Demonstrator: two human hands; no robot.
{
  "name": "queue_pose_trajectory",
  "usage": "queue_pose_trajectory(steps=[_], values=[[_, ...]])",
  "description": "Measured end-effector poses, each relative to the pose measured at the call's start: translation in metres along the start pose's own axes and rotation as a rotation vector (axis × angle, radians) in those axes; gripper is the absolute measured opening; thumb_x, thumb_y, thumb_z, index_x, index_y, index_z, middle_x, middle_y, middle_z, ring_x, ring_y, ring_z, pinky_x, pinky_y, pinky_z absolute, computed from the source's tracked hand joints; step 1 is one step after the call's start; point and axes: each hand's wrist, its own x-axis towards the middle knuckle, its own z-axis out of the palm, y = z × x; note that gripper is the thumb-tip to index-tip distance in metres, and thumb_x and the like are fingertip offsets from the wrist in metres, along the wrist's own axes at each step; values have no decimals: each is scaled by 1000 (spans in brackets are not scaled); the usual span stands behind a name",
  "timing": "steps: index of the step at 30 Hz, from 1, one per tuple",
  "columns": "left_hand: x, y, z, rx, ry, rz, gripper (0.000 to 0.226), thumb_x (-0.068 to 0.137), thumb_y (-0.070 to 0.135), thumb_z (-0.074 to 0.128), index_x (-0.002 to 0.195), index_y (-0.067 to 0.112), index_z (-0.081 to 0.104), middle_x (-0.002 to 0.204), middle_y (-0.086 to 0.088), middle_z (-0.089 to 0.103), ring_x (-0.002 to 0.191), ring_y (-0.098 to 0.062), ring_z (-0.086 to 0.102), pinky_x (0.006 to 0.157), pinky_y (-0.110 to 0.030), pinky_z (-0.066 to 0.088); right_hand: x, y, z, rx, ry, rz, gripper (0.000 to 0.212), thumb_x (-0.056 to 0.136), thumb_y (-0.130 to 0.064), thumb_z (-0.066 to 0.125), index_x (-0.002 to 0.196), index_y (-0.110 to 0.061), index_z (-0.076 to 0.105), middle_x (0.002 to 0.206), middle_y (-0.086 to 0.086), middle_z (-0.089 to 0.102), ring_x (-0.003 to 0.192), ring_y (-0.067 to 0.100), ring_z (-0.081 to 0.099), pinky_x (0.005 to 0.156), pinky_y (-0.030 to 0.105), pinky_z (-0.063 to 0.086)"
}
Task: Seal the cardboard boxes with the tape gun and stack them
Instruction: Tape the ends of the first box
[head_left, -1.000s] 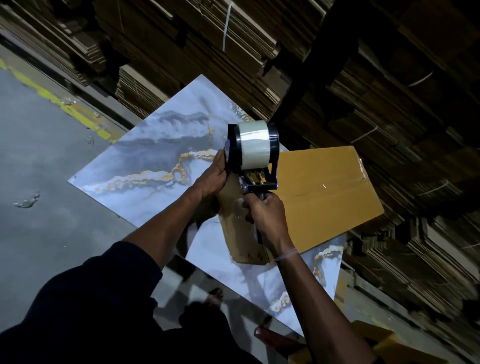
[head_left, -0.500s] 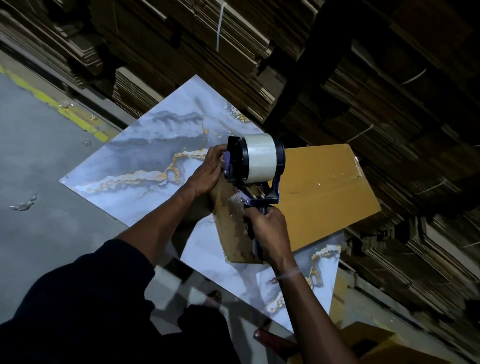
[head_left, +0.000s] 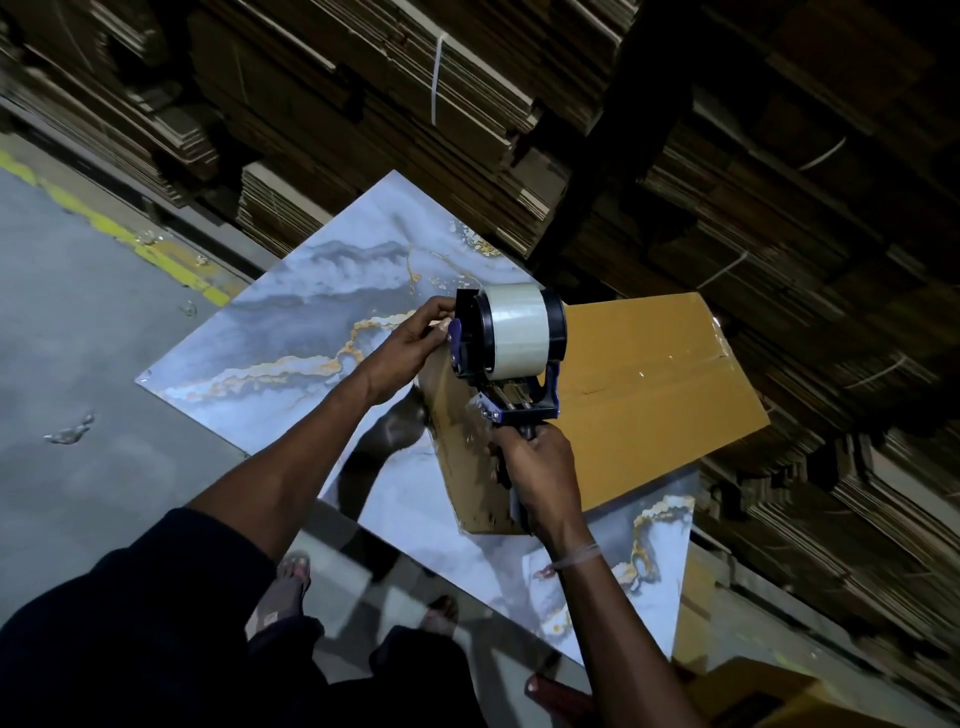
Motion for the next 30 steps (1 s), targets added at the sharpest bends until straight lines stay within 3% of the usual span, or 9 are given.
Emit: queue_pose_trajectory(steps=[4, 7, 12, 16, 18, 20, 22, 28, 30], values=[[1, -11, 5, 51, -25, -2, 37, 113, 18, 38, 145, 33, 51, 149, -5, 50, 140, -14, 46, 119, -41, 38, 0, 1, 2, 3, 7, 8, 35, 89, -20, 67, 65, -11, 41, 59, 8, 38, 60, 22, 29, 58, 35, 26], [0, -13, 4, 165, -9, 25, 44, 112, 25, 35, 137, 60, 44, 148, -10, 44, 134, 5, 43, 117, -28, 35, 0, -1, 3, -9, 10, 24, 34, 87, -22, 66, 66, -6, 45, 59, 7, 41, 59, 21, 32, 57, 36, 28], [1, -20, 6, 280, 20, 78, 36, 112, 26, 30, 146, 32, 35, 149, -14, 42, 128, 19, 37, 109, -9, 31, -1, -5, 1, -55, -10, 27, 35, 83, -30, 65, 69, -1, 53, 61, 11, 47, 59, 20, 40, 57, 36, 31], [1, -22, 11, 278, 42, 83, 34, 113, 25, 29, 145, 35, 34, 147, -5, 41, 127, 21, 36, 108, -9, 30, -4, -7, -3, -76, -9, 7, 37, 83, -28, 65, 72, 3, 50, 62, 12, 46, 59, 20, 39, 57, 37, 31], [1, -20, 11, 264, 53, 68, 33, 114, 22, 30, 144, 36, 35, 146, -2, 41, 128, 15, 40, 109, -12, 31, -8, 0, -6, -112, 2, -10, 36, 86, -19, 65, 63, -9, 40, 58, 9, 37, 57, 20, 32, 57, 38, 27], [1, -20, 11, 267, 52, 91, 29, 113, 25, 30, 137, 37, 41, 138, 1, 46, 128, -5, 45, 108, -22, 35, -16, 8, -12, -170, 8, -25, 43, 88, -15, 66, 60, -16, 33, 55, 4, 30, 57, 21, 27, 58, 37, 23], [1, -16, 12, 280, 51, 129, 24, 113, 26, 30, 127, 34, 48, 125, 16, 48, 124, -13, 47, 105, -23, 36, -24, 17, -18, -185, 8, -32, 47, 89, -13, 66, 61, -18, 29, 54, 0, 25, 57, 20, 22, 60, 36, 21], [0, -10, 14, 268, 47, 141, 23, 114, 23, 32, 120, 20, 55, 115, 27, 49, 117, -14, 48, 108, -27, 36, -46, 41, -34, -159, -17, -29, 39, 88, -12, 61, 65, -9, 29, 58, 18, 29, 57, 21, 26, 59, 34, 23], [1, -9, 14, 265, 42, 139, 24, 114, 23, 32, 121, 18, 55, 114, 29, 49, 118, -12, 48, 107, -23, 34, -48, 45, -34, -177, -3, -25, 41, 91, -10, 61, 64, -8, 29, 53, 12, 30, 52, 18, 26, 58, 32, 24]])
